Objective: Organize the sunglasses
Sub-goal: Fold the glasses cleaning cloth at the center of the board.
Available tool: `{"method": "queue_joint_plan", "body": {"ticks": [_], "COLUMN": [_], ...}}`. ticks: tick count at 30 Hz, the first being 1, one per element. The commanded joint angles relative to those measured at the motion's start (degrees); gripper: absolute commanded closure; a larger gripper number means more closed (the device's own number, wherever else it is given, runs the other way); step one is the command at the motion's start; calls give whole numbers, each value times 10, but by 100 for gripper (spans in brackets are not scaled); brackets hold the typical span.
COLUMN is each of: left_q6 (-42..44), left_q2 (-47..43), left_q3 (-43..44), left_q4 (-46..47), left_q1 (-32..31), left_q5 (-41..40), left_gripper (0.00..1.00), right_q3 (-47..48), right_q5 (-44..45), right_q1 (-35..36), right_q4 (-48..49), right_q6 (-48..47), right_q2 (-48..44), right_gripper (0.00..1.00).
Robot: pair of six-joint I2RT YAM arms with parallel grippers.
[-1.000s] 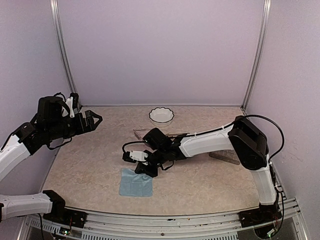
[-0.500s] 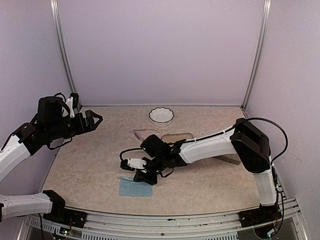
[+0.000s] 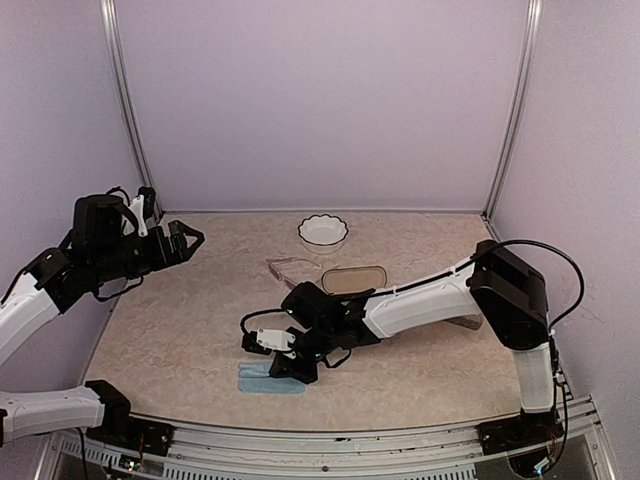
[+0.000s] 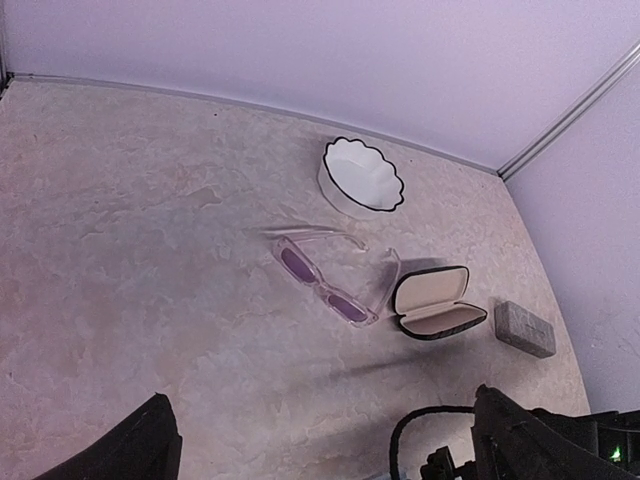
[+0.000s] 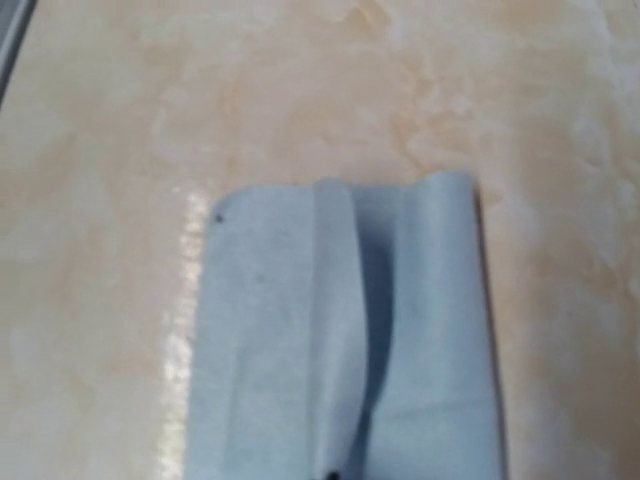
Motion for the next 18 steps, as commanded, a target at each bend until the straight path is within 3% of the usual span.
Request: {"method": "queue_joint_plan", "body": {"ticks": [1, 18], "left_q6": [-2, -1], "left_q2": [-9, -21], "left_q3": [-9, -15], "left_q4": [15, 13], "left_q1": [3, 3], "left_q5": [8, 10], "left_gripper": [1, 1], "right_q3": [-6, 4], "right_q5": [-1, 0], "right_q1": [13, 28], "right_q4": [17, 6], "right_q6": [19, 29], "right_q2": [-26, -11], "right_gripper": [100, 100]}}
